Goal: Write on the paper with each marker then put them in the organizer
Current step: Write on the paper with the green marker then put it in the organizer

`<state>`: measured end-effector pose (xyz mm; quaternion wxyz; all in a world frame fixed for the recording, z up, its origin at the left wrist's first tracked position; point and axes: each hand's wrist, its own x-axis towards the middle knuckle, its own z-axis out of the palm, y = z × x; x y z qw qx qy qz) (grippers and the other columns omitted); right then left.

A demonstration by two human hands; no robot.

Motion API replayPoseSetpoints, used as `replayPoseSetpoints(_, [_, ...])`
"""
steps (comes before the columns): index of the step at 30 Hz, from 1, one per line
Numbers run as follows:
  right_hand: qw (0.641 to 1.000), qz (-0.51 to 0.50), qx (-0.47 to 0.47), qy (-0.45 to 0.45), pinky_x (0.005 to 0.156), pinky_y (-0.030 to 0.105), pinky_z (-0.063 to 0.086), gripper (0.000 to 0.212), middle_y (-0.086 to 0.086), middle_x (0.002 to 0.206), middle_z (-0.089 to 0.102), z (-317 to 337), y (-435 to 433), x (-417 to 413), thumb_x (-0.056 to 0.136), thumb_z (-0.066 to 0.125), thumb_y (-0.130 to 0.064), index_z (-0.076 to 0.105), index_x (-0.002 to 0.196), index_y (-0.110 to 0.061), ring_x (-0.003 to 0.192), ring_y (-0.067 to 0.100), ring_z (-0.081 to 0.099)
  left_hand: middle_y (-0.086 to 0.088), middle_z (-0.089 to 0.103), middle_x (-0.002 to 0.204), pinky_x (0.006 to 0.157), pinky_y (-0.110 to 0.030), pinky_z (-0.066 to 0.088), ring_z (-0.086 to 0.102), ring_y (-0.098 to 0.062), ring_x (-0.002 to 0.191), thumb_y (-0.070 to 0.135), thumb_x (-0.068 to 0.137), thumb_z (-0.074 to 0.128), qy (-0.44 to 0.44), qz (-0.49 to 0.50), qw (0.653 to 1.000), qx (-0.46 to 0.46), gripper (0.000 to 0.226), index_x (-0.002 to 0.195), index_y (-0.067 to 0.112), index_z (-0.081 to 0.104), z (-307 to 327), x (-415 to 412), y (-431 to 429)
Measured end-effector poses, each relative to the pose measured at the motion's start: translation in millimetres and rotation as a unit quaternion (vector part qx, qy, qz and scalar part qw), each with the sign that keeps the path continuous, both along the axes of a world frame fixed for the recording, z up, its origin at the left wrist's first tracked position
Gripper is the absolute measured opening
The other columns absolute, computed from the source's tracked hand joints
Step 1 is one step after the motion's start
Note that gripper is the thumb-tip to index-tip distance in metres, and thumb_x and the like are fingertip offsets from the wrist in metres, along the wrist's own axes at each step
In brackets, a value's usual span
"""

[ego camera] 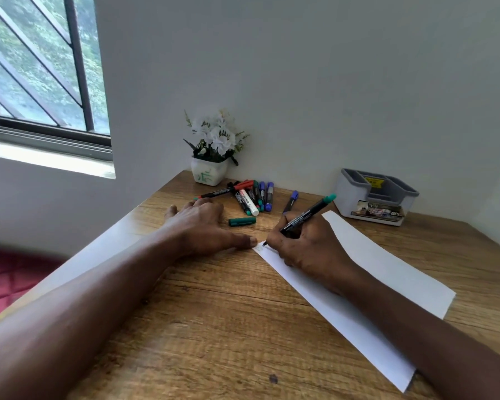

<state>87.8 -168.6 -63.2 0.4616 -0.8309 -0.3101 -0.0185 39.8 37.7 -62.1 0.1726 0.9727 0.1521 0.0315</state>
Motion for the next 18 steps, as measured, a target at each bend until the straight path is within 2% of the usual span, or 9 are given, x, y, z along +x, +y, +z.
replayPoseSetpoints(5, [1.0,-0.021,-0.003,0.004,0.057,0.03,0.05,0.019,-0.001,0.051,0.063,1.8,-1.0,-1.7,0.081,0.072,-0.022,0.064,0.064,-0.016,0.049,0.008,0.059,0.001,0.033,0.162,0.123,-0.058,0.012,0.028,-0.022,0.15,0.092,0.066,0.055,0.004,0.001,1.0,-0.002,0.102,0.143,0.026,0.049,2.3,-2.3,-3.3])
replayPoseSetpoints(9, [0.999,-0.035,-0.005,-0.01,0.054,0.02,0.045,0.023,-0.01,0.052,0.061,0.0,1.9,-2.7,0.082,0.074,-0.023,0.064,0.062,-0.018,0.05,0.001,0.055,0.001,0.032,0.163,0.123,-0.058,0.012,0.027,-0.022,0.151,0.091,0.066,0.056,0.004,0.003,1.0,-0.006,0.102,0.144,0.025,0.048,2.7,-3.1,-3.9])
replayPoseSetpoints(13, [0.998,-0.057,0.008,0.022,0.062,0.035,0.055,0.021,0.002,0.057,0.069,0.0,-0.1,-1.2,0.085,0.073,-0.029,0.07,0.071,-0.014,0.05,0.008,0.061,0.0,0.032,0.163,0.123,-0.058,0.012,0.027,-0.024,0.151,0.093,0.065,0.054,0.009,0.0,1.0,0.0,0.105,0.145,0.026,0.047,3.6,-2.6,-3.3])
replayPoseSetpoints(18, [1.0,-0.026,-0.012,0.009,0.063,0.039,0.057,0.018,0.001,0.058,0.066,3.1,-2.2,-1.3,0.085,0.071,-0.025,0.068,0.071,-0.014,0.052,0.01,0.061,0.003,0.038,0.159,0.121,-0.06,0.016,0.031,-0.023,0.147,0.097,0.059,0.053,-0.001,-0.004,1.0,-0.006,0.1,0.133,0.029,0.055,0.0,0.4,0.3])
